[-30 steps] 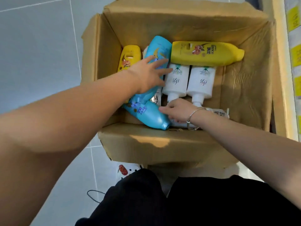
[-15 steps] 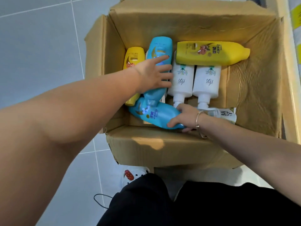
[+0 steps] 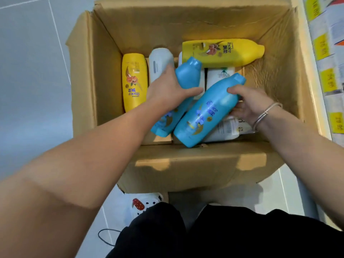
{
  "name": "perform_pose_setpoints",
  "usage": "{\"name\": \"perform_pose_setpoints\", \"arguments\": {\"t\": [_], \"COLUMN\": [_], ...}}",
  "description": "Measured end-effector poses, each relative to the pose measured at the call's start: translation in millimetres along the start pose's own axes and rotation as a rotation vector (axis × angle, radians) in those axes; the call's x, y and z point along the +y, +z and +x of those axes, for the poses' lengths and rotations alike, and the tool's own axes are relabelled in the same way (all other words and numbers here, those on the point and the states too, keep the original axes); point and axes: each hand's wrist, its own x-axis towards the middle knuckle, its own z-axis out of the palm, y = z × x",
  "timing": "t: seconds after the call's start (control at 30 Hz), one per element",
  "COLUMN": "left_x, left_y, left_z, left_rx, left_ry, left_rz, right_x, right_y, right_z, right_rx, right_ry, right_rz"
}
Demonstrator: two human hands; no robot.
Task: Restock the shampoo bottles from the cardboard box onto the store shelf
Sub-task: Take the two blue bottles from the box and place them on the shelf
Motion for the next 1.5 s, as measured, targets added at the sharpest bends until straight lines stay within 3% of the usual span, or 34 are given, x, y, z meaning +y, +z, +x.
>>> {"name": "perform_pose_setpoints", "arguments": {"t": [0.07, 0.2, 0.33, 0.53, 0.77, 0.93, 1.03, 1.33, 1.5], "left_x": [-15, -40, -47, -49, -38, 23, 66, 182, 238], "left_y": [7, 8, 8, 10, -10, -61, -94, -191, -232], "left_z": [-3, -11, -18, -21, -37, -78, -112, -246, -308], "left_rx": [-0.072, -0.244, -0.386, -0.294, -0.202, -0.231, -0.264, -0.389, -0.496], "left_ry": [-0.108, -0.213, -0.147, -0.164, -0.24, -0.189, -0.188, -0.223, -0.125], "left_rz": [-0.142, -0.539, -0.556, -0.498, -0.757, -0.873, -0.845, -0.604, -0.482], "right_x": [10, 20, 21, 29, 25, -23, -48, -90, -101], "right_y": [12, 32, 40, 44, 51, 24, 0, -70, -97], "right_z": [4, 2, -1, -3, -25, -88, -141, -352, -455], "right_rx": [0.035, 0.152, 0.164, 0.007, -0.089, -0.066, -0.057, 0.032, 0.113], "right_ry": [0.027, -0.027, 0.057, 0.039, -0.165, -0.179, -0.164, -0.068, -0.051], "right_rz": [0.19, 0.171, 0.178, 0.067, 0.111, 0.451, 0.551, 0.522, 0.537]}}
